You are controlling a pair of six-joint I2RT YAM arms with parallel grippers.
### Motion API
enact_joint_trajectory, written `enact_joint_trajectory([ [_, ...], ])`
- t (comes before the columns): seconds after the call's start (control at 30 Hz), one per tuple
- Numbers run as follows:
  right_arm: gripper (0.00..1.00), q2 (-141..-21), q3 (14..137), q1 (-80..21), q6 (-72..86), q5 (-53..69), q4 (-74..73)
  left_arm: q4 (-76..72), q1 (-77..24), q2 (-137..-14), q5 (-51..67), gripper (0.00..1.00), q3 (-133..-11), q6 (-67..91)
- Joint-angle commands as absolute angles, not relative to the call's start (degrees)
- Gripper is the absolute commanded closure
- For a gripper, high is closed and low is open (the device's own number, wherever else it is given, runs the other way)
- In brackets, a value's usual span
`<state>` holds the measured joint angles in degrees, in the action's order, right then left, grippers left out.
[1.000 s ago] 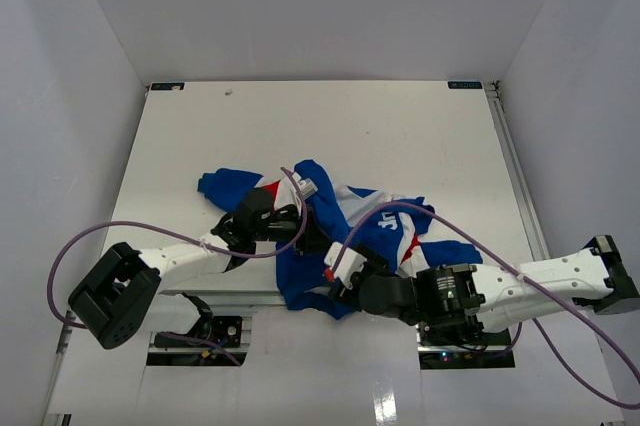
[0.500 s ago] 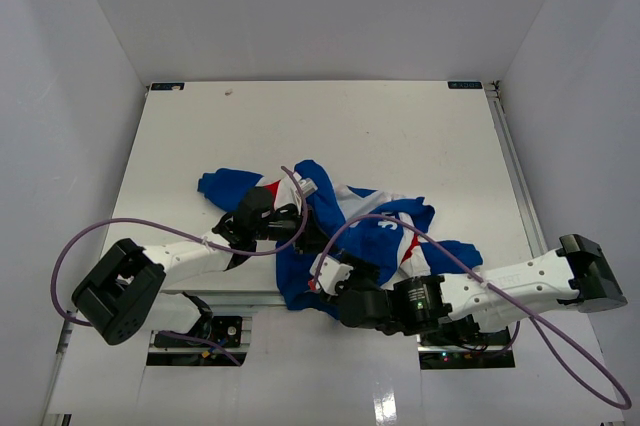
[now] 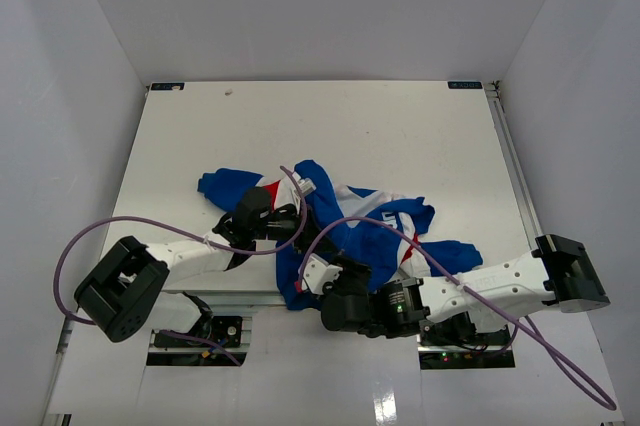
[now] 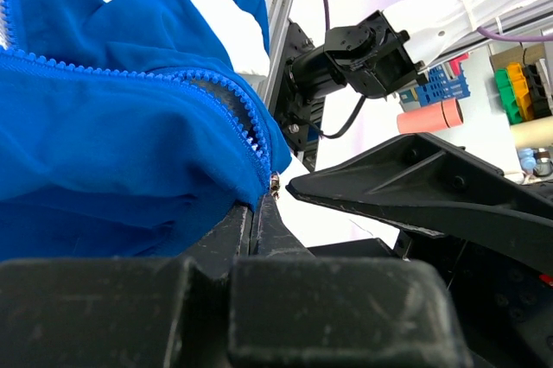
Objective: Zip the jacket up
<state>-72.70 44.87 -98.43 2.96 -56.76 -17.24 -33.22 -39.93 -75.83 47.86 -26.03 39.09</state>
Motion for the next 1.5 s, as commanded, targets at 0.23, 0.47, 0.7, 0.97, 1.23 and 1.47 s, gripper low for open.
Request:
enact_joint_trajectory([
  [0.23, 0.50, -74.6, 47.6, -98.6, 3.9, -61.2, -14.9, -37.9, -39.1, -76.7, 51.2, 1.00, -24.9, 41.1],
  [0.47, 0.63, -75.0, 47.1, -97.9, 4.7, -62.6, -14.9, -38.3, -39.0, -76.6, 51.6, 1.00, -24.7, 41.4],
  [0.7, 0.81, -72.7, 46.7, -97.0, 5.0, -62.3, -15.0, -37.9, -39.0, -76.5, 51.8, 1.00, -24.6, 40.8],
  [0.97, 0.92, -69.7, 45.3, -96.1, 5.0, -60.4, -14.1, -38.8, -38.9, -75.7, 52.2, 1.00, -24.2, 40.5],
  [1.23, 0.78, -68.5, 45.0, -95.6, 5.3, -57.3, -13.6, -38.8, -39.0, -76.5, 52.4, 1.00, -24.3, 40.9],
  [1.47, 0.55, -71.5, 47.9, -96.9, 7.3, -57.0, -15.3, -38.7, -38.9, -76.4, 52.2, 1.00, -24.3, 41.1],
])
